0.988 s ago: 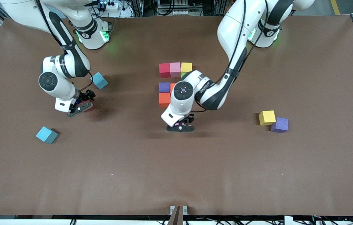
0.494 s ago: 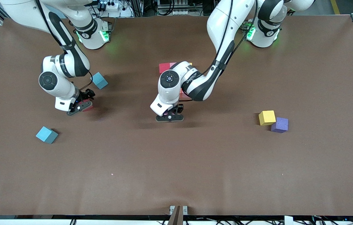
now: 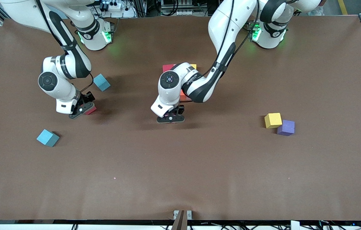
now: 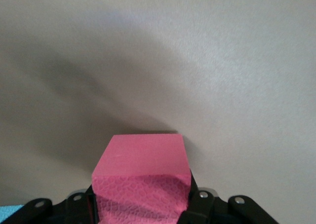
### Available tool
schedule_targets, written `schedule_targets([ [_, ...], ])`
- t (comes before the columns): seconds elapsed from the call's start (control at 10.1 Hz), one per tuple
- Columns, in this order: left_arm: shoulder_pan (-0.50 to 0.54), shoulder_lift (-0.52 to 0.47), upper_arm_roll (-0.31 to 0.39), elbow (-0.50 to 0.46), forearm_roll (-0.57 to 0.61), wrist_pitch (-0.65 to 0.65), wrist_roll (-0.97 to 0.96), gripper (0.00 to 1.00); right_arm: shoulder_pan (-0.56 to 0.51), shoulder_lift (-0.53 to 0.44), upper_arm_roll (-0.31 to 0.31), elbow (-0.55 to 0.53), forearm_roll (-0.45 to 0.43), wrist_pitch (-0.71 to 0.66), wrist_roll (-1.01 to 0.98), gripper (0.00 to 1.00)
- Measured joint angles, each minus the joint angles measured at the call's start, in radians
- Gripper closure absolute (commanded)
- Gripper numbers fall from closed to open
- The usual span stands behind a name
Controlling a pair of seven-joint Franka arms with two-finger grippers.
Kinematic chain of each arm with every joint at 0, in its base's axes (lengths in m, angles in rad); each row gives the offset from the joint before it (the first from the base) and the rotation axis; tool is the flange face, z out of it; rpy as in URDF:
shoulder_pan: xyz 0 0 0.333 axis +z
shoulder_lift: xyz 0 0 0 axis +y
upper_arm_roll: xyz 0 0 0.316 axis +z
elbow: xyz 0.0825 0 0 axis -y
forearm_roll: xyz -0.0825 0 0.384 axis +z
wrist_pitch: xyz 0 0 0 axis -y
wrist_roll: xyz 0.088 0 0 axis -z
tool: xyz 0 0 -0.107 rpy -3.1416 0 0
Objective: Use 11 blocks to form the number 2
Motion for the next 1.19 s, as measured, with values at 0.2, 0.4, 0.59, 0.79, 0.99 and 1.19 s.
schedule_targets([
  [0.2,-0.005,0.006,0.001,0.001,0.0,0.001,-0.005,0.89,0.003,-0.006,0.009,0.035,0.0,0.0,-0.043,0.71],
  [0.4,-0.007,0.014,0.002,0.002,0.0,0.004,-0.006,0.87,0.004,-0.007,0.011,0.086,0.0,-0.037,-0.075,0.7],
  [0.59,-0.008,0.014,0.003,0.002,0.0,0.004,-0.006,0.38,0.008,-0.007,0.014,0.117,0.0,-0.073,-0.084,0.67],
  [0.79,-0.009,0.014,0.003,0.003,0.0,0.006,-0.024,0.0,0.019,-0.007,0.018,0.133,0.0,-0.078,-0.084,0.67],
  [0.99,-0.011,0.013,0.003,0.01,0.0,0.016,-0.04,0.0,0.04,-0.007,0.019,0.168,0.0,-0.121,-0.084,0.67],
  [1.19,-0.005,-0.007,0.01,0.032,-0.001,0.024,-0.047,0.0,0.069,-0.006,0.019,0.23,0.001,-0.205,-0.084,0.67],
])
